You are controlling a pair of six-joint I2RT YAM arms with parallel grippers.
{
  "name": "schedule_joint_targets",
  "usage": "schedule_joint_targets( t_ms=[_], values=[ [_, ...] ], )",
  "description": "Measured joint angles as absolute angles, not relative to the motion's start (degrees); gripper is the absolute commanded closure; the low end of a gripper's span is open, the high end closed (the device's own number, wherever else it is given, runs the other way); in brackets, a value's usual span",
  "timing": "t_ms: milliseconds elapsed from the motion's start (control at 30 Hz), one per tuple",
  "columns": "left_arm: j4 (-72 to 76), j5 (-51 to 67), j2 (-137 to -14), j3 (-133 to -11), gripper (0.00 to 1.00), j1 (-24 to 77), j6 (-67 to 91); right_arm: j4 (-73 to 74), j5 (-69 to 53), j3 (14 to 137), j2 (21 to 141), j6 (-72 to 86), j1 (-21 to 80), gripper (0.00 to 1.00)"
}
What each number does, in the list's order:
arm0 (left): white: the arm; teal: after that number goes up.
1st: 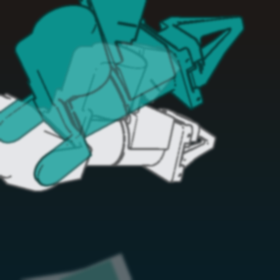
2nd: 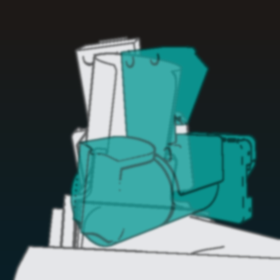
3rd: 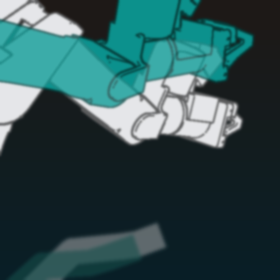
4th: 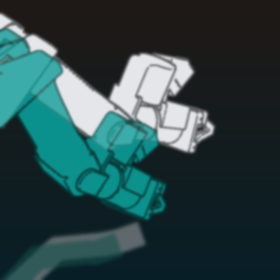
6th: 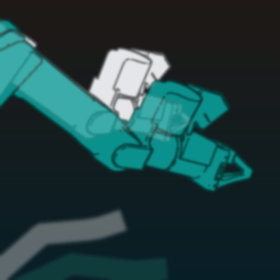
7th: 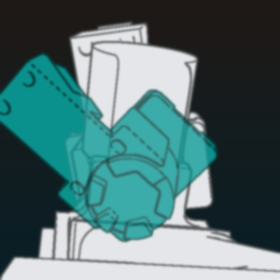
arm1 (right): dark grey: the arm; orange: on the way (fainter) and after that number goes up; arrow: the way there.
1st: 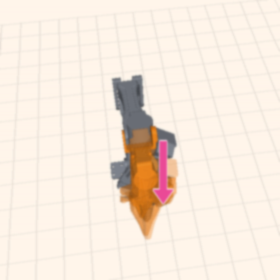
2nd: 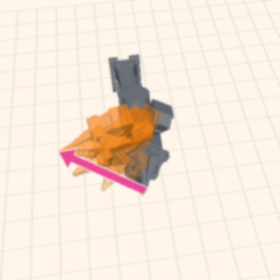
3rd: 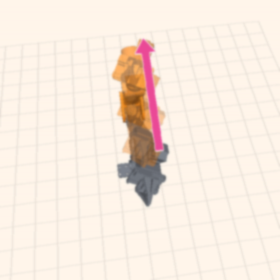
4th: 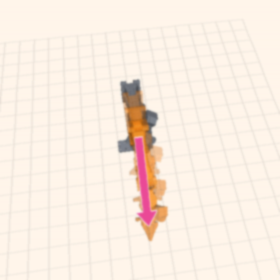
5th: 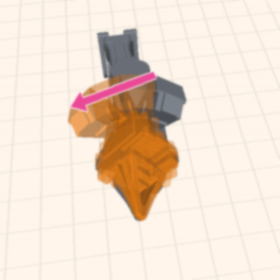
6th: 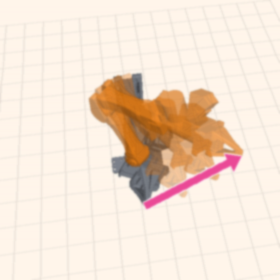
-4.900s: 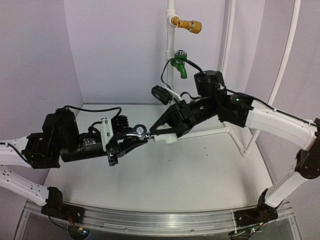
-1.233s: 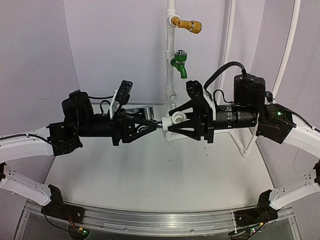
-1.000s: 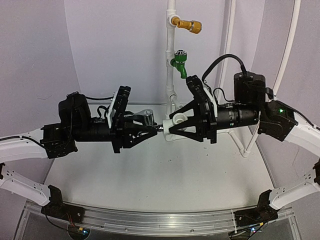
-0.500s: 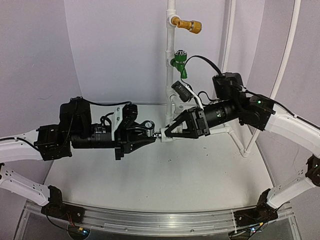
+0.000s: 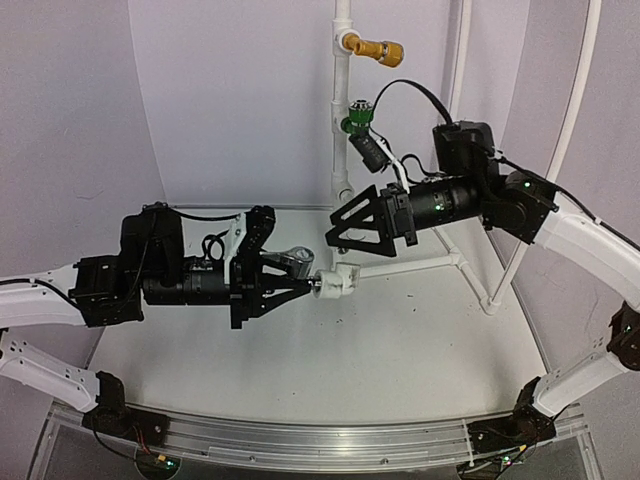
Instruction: Install the water faucets
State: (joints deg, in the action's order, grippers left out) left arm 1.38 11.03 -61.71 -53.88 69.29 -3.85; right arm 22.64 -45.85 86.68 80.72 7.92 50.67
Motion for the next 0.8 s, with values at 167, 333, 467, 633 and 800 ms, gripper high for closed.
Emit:
schedule_joint_targets(
  t_ms=[167,333,467,633,800],
  values=[
    [8.1,13.2,-59.6,-49.7,1.0,65.1,9.7,22.8,-36.5,86.9,77.3,-2.6,50.5,0.02],
    [17.4,16.2,-59.5,-46.1,1.0,60.6,26.0,21.9,-32.5,82.2,70.7,-18.4,50.5,0.02],
    [24.5,18.2,-61.0,-45.6,1.0,59.8,36.3,19.3,-29.2,77.8,65.4,-33.8,50.9,0.02],
    [31.6,21.5,-63.5,-45.5,1.0,59.6,45.9,17.1,-25.2,75.1,63.5,-53.6,54.7,0.03],
    [35.2,24.8,-65.2,-45.5,1.0,59.1,51.8,15.5,-21.1,71.7,63.5,-69.4,60.7,0.08]
  ],
)
